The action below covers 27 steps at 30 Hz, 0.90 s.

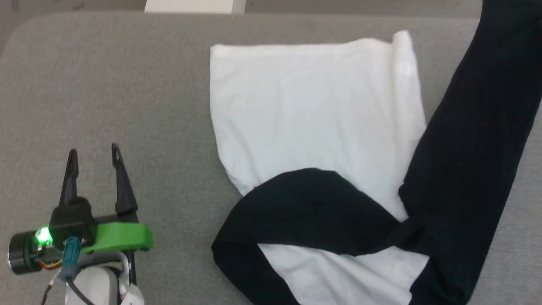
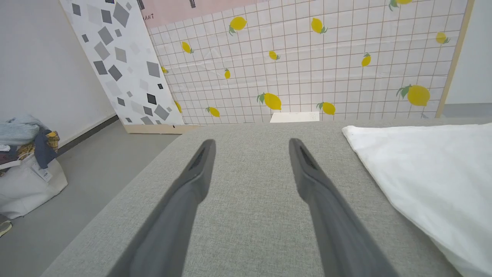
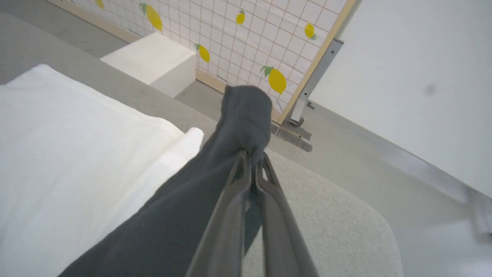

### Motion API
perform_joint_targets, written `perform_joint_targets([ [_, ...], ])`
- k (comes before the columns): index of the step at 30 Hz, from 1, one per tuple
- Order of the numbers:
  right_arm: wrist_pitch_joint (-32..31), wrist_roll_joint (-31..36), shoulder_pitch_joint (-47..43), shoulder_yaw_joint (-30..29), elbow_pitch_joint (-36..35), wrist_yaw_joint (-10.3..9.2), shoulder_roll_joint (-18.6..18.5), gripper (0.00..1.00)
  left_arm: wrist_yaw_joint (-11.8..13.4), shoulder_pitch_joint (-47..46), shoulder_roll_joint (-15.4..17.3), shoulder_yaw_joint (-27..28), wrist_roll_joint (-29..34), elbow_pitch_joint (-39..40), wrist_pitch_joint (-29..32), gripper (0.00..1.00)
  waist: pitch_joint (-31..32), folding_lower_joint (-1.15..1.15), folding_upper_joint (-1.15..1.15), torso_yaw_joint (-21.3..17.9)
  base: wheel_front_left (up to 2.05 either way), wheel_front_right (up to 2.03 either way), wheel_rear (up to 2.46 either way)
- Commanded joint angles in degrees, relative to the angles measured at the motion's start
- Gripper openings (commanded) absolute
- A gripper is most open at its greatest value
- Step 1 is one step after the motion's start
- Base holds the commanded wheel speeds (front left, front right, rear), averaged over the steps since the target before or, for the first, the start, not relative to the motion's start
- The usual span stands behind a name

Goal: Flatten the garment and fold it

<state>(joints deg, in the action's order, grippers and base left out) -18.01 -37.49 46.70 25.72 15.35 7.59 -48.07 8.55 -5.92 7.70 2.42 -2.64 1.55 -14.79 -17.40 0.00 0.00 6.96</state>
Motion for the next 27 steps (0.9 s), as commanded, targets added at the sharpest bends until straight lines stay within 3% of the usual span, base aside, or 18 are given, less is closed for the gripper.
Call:
perform_joint_targets([
  [1,0.6,-0.5,-1.7,0.2,-2.8,-0.10,-0.4,0.00,-0.3,1.3,0.5,0.4,0.2,0.0,-0.2,1.00,5.3,0.00,0.00,-3.4,0.00,0.00,0.00],
  [8,0.2,-0.6,-10.2,1.6,-20.3,-0.10,-0.2,0.00,-0.9,4.3,1.0,1.7,0.2,-0.4,-0.2,1.00,8.6,0.00,0.00,-4.3,0.00,0.00,0.00],
  [15,-0.3,2.5,-16.4,5.7,-29.2,-0.10,4.5,0.00,-1.5,4.3,0.4,1.1,0.4,-0.6,-0.2,1.00,9.3,0.00,0.00,-3.2,0.00,0.00,0.00],
  [20,1.3,7.0,-18.0,11.8,-27.5,-0.10,10.4,0.00,-1.7,4.1,-0.3,0.4,0.7,-0.6,-0.2,1.00,8.8,0.00,0.00,-2.2,0.00,0.00,0.00],
  [27,4.3,7.4,-17.4,22.6,-14.0,-0.10,20.7,0.00,-1.8,3.1,-1.4,-0.7,0.8,-1.0,-0.2,1.00,7.5,0.00,0.00,-0.6,0.00,0.00,0.00],
])
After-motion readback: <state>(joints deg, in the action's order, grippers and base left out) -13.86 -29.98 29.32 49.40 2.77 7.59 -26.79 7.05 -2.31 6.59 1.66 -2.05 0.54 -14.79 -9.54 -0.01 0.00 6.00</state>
